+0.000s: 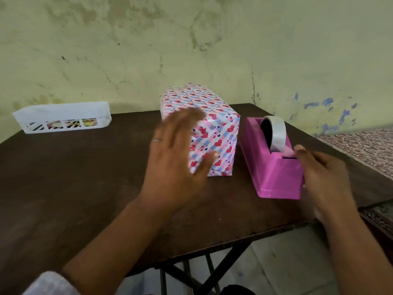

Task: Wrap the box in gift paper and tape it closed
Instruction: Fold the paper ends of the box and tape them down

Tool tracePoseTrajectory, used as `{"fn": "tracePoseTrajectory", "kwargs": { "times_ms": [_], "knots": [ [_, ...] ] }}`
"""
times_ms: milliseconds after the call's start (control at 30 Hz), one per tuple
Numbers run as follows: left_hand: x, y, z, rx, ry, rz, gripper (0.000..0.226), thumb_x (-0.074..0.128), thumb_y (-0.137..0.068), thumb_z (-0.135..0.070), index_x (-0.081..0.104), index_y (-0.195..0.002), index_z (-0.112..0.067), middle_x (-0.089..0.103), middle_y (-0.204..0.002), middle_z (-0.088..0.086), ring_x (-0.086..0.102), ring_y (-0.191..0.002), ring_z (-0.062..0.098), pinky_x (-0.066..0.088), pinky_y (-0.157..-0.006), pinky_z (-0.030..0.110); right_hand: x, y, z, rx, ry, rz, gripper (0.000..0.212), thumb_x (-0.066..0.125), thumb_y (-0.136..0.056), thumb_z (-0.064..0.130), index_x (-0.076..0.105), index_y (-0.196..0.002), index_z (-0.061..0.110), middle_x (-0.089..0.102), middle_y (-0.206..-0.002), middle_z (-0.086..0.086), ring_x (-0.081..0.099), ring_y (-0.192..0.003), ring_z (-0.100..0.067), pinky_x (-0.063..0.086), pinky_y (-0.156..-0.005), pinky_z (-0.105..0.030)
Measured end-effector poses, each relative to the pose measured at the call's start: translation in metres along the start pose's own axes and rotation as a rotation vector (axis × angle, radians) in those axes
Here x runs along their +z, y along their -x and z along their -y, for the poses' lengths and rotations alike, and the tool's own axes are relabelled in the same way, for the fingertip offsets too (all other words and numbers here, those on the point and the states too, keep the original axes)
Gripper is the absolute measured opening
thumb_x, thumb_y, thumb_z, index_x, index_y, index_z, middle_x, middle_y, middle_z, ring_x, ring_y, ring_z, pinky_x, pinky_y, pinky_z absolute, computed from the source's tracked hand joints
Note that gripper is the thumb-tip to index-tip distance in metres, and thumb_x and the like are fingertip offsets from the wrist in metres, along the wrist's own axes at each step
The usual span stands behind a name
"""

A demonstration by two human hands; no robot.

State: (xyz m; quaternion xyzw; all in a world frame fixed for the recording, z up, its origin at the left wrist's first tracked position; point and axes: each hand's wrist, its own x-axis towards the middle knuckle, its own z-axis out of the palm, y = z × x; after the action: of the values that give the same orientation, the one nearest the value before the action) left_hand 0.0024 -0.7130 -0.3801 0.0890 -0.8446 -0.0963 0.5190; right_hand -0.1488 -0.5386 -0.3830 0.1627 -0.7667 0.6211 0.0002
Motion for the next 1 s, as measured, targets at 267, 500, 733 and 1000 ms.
{"fn": "tracePoseTrajectory", "kwargs": {
  "times_ms": [267,500,733,1000],
  "knots": [
    [0.071,0.014,-0.074,-0.23,0.212,0.386,0.047,0.067,-0.081,-0.045,0.055,-0.121,-0.024,0.049,-0.123,-0.009,0.046,-0.111,0.006,0.033,-0.095,0.015,-0.002,-0.013,0.014,0.189,-0.258,0.08,0.007,0.069,-0.076,0.009,0.066,-0.072,0.014,0.066,-0.083,-0.009,0.057,-0.086,-0.028,0.039,-0.073,-0.033],
    [0.093,0.004,-0.068,-0.237,0.151,0.216,0.032,0.058,-0.083,-0.045,0.066,-0.105,-0.024,0.062,-0.106,-0.007,0.054,-0.098,0.01,0.047,-0.088,0.036,0.003,-0.016,0.03,0.133,-0.457,0.016,0.026,0.07,-0.073,0.003,0.068,-0.051,0.018,0.067,-0.078,-0.014,0.063,-0.093,-0.043,0.049,-0.09,-0.056],
    [0.098,0.007,-0.069,-0.283,0.228,0.213,0.031,0.054,-0.081,-0.051,0.065,-0.1,-0.028,0.065,-0.098,-0.011,0.056,-0.094,0.006,0.048,-0.086,0.041,-0.009,0.006,0.024,0.02,-0.307,-0.006,0.016,0.069,-0.078,0.007,0.065,-0.064,0.012,0.066,-0.069,-0.008,0.06,-0.071,-0.024,0.051,-0.069,-0.036],
    [0.097,0.008,-0.075,-0.342,0.265,0.219,0.041,0.047,-0.077,-0.06,0.064,-0.101,-0.03,0.062,-0.1,-0.015,0.054,-0.097,0.006,0.047,-0.089,0.043,-0.007,0.019,0.007,0.212,-0.476,0.002,0.027,0.065,-0.08,0.0,0.059,-0.056,0.012,0.048,-0.038,0.01,0.04,-0.029,0.001,0.028,-0.03,-0.01]
  ]
}}
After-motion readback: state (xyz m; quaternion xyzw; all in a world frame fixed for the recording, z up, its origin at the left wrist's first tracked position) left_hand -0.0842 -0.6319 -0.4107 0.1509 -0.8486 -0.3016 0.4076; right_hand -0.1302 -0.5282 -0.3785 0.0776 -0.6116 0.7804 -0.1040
